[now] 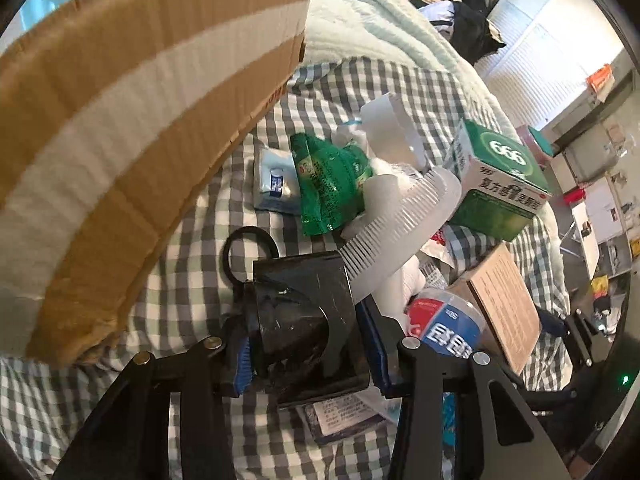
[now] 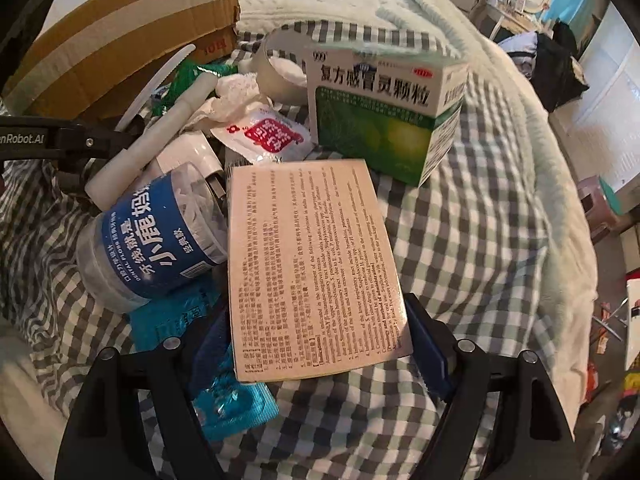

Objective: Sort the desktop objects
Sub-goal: 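Grasp the clear blue-label water bottle with the left tool while the right tool grasps the white barcode box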

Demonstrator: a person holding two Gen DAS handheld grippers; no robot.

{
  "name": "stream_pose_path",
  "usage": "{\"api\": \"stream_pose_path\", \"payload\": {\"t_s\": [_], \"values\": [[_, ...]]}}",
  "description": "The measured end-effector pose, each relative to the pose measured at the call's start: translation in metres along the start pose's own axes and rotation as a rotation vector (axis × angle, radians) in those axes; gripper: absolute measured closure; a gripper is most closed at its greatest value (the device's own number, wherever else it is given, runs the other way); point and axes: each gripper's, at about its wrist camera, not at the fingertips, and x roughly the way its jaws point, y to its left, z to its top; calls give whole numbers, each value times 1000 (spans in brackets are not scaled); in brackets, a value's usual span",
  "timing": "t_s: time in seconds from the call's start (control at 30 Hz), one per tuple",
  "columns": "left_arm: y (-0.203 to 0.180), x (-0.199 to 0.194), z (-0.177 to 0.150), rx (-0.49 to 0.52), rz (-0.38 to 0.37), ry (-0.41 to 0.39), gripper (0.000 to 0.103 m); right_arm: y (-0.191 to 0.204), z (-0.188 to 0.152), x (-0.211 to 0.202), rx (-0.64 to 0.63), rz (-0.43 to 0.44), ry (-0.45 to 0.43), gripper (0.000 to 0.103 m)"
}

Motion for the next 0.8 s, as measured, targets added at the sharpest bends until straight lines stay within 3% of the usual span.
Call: {"api": "stream_pose_path", "payload": {"t_s": [0.17, 0.23, 0.43, 0.5, 0.57, 0.6, 0.63, 0.8], "values": [[4, -24, -4, -16, -36, -25, 59, -7, 3, -20, 16, -3, -32, 24], [4, -36, -5, -17, -64, -41, 76, -7, 0, -30, 24, 5, -54, 24], [-2, -57, -11, 21, -43, -58, 76, 1, 12, -49, 38, 17, -102, 25], [1, -55, -14, 8, -31, -39, 75, 2, 10, -56, 41, 20, -119, 26], [5, -51, -16, 1, -15, -26, 64, 3, 10, -57, 41, 19, -122, 26], [6, -50, -17, -6, -4, -18, 52, 2, 10, -56, 44, 21, -119, 26], [9, -47, -18, -23, 6, -12, 46, 1, 10, -55, 50, 26, -116, 26], [14, -32, -18, -50, 23, 13, 44, -4, 7, -44, 80, 55, -105, 26]]}}
